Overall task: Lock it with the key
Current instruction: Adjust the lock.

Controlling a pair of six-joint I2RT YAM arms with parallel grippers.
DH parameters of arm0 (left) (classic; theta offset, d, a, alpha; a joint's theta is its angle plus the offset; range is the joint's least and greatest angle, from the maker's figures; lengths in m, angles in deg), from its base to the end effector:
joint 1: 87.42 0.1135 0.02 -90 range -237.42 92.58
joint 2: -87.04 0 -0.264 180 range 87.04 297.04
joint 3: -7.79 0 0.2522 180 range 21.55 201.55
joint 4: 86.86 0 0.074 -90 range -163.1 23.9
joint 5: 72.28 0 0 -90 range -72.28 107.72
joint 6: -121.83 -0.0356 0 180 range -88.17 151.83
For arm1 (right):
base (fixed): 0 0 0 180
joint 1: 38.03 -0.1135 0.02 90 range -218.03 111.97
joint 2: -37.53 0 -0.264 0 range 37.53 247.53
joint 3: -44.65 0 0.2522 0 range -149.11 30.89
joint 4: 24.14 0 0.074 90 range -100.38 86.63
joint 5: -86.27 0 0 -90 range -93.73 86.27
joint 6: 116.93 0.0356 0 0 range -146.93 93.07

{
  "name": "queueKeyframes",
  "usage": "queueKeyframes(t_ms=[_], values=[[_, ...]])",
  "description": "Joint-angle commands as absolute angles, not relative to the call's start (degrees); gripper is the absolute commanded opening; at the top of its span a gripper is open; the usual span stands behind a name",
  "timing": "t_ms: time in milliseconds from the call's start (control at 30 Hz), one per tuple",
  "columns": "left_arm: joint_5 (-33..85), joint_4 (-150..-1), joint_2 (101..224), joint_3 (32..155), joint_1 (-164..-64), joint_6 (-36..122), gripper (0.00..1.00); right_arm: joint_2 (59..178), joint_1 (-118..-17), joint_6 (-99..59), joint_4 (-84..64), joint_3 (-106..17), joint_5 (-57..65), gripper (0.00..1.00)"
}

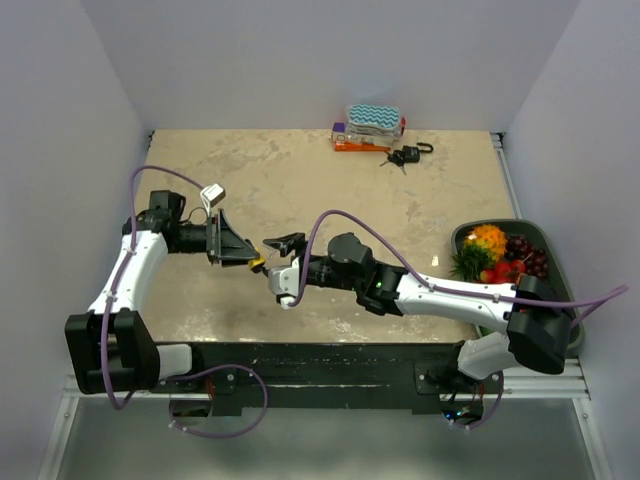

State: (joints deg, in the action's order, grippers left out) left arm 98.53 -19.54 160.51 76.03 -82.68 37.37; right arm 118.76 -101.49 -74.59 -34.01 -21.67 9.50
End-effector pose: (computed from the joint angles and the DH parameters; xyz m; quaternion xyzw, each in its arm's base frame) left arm 0.2221 -0.0168 0.2676 0.0305 0.7585 -0.6415 0.1110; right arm 0.1409 0.3004 0.3000 -0.6482 0.3502 0.1764 0.6528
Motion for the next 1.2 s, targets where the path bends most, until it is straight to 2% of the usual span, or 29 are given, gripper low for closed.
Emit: queueKeyframes(t_ms=[0,333,733,900,1167], values=[[115.1,-17.64,158.06,76.13,-83.29,38.77,0.0,116.28,-100.79,-76.33,-34.37,-21.32,10.94,0.67],[113.96,-17.91,157.35,75.52,-83.37,38.77,0.0,119.26,-101.05,-73.08,-35.16,-25.09,11.74,0.6],[112.03,-18.08,157.35,75.25,-83.64,38.95,0.0,122.7,-101.58,-60.96,-37.0,-29.23,8.23,0.58],[111.59,-18.26,157.26,75.08,-83.72,38.86,0.0,122.35,-101.23,-60.15,-37.36,-29.05,7.87,0.47],[109.74,-18.79,156.39,74.73,-85.57,39.03,0.0,122.17,-99.38,-59.63,-36.22,-29.75,9.98,0.36]])
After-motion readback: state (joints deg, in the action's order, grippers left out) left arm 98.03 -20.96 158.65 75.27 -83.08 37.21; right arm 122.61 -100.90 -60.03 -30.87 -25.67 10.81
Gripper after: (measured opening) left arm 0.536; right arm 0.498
